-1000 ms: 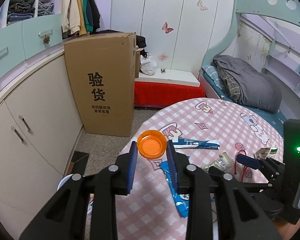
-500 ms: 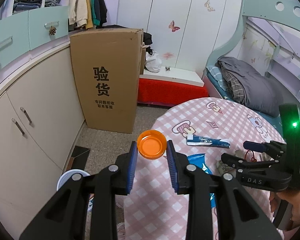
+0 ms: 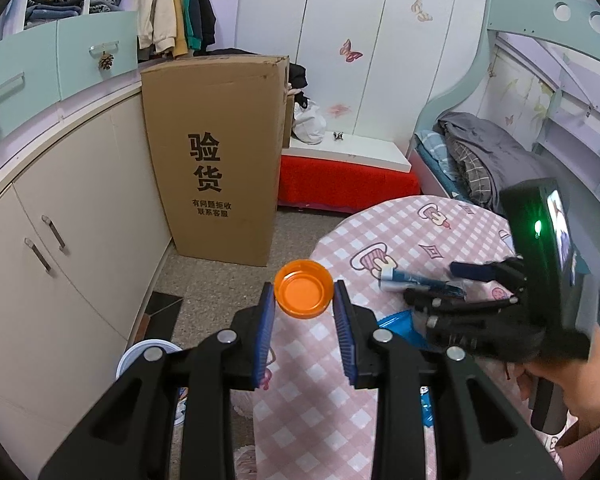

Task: Collect trash
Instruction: 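Grasp the blue-white toothpaste tube with the right tool and lift it, then carry both tools to the wastebasket holding the tube and snack bag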

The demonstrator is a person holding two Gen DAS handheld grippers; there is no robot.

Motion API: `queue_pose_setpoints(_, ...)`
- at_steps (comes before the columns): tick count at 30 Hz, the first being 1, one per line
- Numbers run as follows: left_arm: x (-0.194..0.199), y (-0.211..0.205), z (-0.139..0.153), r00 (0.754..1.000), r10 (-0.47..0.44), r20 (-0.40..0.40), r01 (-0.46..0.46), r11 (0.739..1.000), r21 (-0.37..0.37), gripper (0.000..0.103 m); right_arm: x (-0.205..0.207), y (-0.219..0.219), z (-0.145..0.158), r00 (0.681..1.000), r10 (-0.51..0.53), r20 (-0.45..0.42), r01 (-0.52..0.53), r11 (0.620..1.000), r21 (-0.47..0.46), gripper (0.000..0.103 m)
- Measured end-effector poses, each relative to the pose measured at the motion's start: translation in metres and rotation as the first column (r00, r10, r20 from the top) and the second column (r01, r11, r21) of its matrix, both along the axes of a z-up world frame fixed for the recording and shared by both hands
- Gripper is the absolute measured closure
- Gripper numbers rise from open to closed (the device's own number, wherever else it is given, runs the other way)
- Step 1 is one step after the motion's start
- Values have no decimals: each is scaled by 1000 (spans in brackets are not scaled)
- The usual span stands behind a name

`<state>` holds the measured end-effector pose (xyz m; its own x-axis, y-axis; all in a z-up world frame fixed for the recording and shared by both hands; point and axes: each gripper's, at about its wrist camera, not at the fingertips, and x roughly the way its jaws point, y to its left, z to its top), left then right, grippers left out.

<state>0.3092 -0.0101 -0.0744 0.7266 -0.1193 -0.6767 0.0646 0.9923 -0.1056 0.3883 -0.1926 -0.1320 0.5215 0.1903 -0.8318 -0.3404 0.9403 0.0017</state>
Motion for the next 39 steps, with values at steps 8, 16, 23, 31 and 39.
queue_pose_setpoints(8, -3, -15, 0, 1000, -13, -14, 13, 1000, -3, 74, -32, -15, 14, 996, -59, 73, 55, 997, 63, 94)
queue_pose_setpoints(16, -25, -39, 18, 999, -39, -1, 39, 999, -36, 74, -104, -43, 69, 979, -115, 169, 74, 970, 231, 94)
queue_pose_setpoints(23, -59, -48, 30, 998, -61, 14, 62, 997, -49, 74, -139, -30, 75, 985, -92, 145, 41, 945, 324, 94)
queue_pose_setpoints(31, -83, -25, 28, 999, -53, 9, 53, 997, -48, 74, -157, 21, 78, 989, -31, 142, -20, 939, 344, 94)
queue_pose_setpoints(39, -92, 25, 28, 1000, -3, 17, 4, 998, -65, 75, -155, 71, 73, 992, 18, 125, -60, 937, 344, 94)
